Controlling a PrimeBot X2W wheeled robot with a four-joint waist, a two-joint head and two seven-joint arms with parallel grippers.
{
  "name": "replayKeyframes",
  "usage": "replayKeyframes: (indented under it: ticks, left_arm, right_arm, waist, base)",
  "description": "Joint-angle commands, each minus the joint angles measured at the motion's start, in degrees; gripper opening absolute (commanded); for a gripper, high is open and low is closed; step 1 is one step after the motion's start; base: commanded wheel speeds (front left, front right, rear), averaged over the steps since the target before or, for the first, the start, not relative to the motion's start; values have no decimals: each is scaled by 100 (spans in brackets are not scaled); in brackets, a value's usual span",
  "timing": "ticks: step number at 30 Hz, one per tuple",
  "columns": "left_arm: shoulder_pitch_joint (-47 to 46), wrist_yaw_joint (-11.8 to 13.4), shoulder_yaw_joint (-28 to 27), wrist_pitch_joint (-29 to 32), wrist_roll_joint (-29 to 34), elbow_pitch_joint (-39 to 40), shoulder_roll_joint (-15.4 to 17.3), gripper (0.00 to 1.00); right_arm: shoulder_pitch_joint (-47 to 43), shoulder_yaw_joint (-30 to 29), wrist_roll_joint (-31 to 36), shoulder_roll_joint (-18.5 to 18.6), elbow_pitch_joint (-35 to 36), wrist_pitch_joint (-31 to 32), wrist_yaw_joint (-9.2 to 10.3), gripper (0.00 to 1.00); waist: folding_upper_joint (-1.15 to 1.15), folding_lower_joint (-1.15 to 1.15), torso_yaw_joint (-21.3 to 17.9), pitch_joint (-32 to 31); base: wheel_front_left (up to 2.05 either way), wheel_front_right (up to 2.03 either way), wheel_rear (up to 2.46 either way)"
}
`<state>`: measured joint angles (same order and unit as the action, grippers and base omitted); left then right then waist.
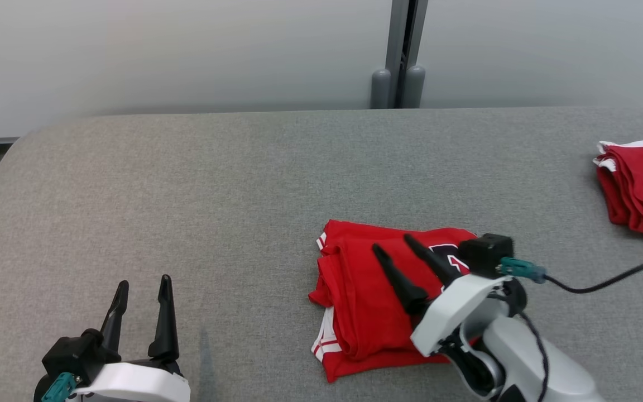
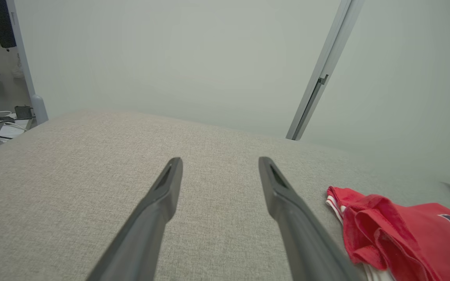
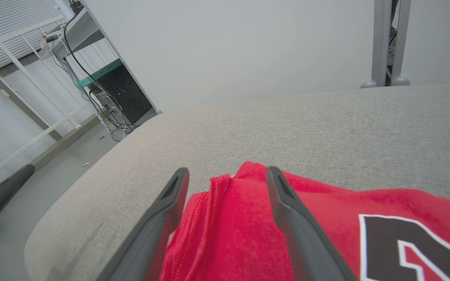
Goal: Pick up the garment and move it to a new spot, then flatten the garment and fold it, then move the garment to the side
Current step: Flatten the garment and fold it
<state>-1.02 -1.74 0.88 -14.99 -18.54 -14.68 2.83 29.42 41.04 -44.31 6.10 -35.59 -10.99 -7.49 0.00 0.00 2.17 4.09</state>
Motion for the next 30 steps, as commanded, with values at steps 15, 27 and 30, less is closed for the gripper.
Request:
replayKeyframes:
  ticks: [15, 27, 30]
  left_arm:
    - [151, -112, -429, -24, 256, 197, 19, 100]
    - [309, -120, -610, -24, 498, 453, 18, 100]
    - [378, -106, -641, -24, 543, 504, 18, 100]
  right_arm:
    - [-1115, -2087, 793, 764, 1397, -424, -1, 100]
    - [-2265, -3097, 1940, 475, 2379, -427, -1, 100]
    - [-2464, -3201, 2036, 331, 2495, -427, -1, 100]
  waist:
    - [0, 0, -402, -213]
    - [0, 0, -616, -318]
    - [0, 0, -637, -350]
  base:
    - [0, 0, 0]
    - [0, 0, 0]
    - [0, 0, 0]
